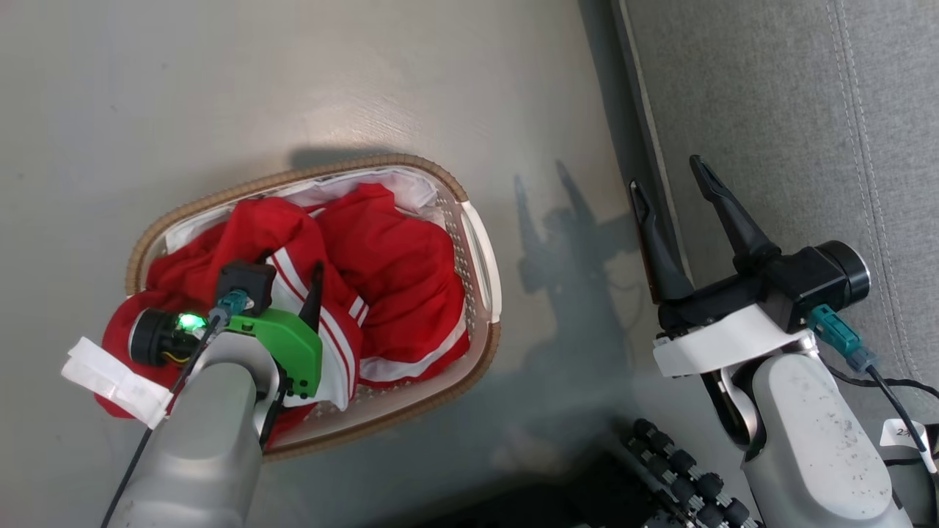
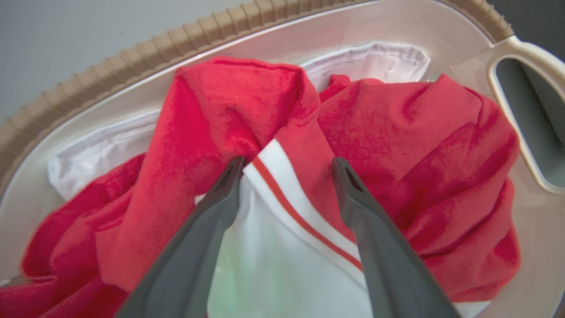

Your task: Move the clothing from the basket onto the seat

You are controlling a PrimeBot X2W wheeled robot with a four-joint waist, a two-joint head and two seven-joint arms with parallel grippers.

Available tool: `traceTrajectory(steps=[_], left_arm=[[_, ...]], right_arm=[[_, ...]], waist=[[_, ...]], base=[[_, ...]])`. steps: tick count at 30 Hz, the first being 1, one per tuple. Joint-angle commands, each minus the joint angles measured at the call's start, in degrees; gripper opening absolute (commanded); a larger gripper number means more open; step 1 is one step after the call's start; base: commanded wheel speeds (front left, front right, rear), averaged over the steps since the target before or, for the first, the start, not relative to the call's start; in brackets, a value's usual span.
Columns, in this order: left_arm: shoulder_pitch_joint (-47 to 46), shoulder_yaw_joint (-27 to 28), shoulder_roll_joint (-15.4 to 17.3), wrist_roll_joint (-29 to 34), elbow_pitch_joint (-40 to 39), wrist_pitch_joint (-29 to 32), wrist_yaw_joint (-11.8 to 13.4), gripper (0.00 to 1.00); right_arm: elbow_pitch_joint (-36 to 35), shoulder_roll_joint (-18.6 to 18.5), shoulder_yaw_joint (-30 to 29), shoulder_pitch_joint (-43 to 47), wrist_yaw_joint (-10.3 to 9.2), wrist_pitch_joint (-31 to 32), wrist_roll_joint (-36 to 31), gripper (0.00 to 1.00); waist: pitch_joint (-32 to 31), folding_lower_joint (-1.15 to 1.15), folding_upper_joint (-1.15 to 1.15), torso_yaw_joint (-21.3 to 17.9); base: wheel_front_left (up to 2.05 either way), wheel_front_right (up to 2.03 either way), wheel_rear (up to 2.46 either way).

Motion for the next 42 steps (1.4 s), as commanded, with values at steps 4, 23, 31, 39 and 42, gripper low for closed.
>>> traceTrajectory(steps=[4, 23, 31, 39, 42], left_arm=[[-2.7, -0.6, 0.8, -1.2, 2.8, 0.0, -0.2, 1.00], [-0.9, -6.3, 0.3, -10.6, 4.8, 0.0, -0.2, 0.00], [5.7, -3.6, 0.8, -11.6, -1.6, 0.0, -0.2, 0.00], [13.1, -2.2, -0.3, -8.9, -7.9, 0.0, -0.2, 0.00], [15.5, -2.3, -0.7, -7.8, -9.6, 0.0, -0.2, 0.00]], right_arm=[[-0.7, 0.2, 0.3, -0.7, -0.06, -0.3, -0.3, 1.00], [2.2, 0.4, 1.3, -0.2, -0.06, -0.3, 0.3, 1.00], [4.1, -0.1, 3.3, 0.8, -0.06, -0.3, 0.9, 1.00], [6.3, -0.6, 4.0, 3.4, -0.06, -0.3, 2.7, 1.00], [6.7, -1.1, 5.0, 4.7, -0.06, -0.3, 2.4, 1.00]], waist=[[3.2, -0.01, 0.00, -1.7], [-3.0, -0.01, 0.00, -1.1], [-11.7, -0.01, 0.00, 0.1], [-20.7, -0.01, 0.00, 2.6], [-23.7, -0.01, 0.00, 3.7]], base=[[0.00, 0.00, 0.00], [0.00, 0.00, 0.00], [0.00, 0.00, 0.00], [0.00, 0.00, 0.00], [0.00, 0.00, 0.00]])
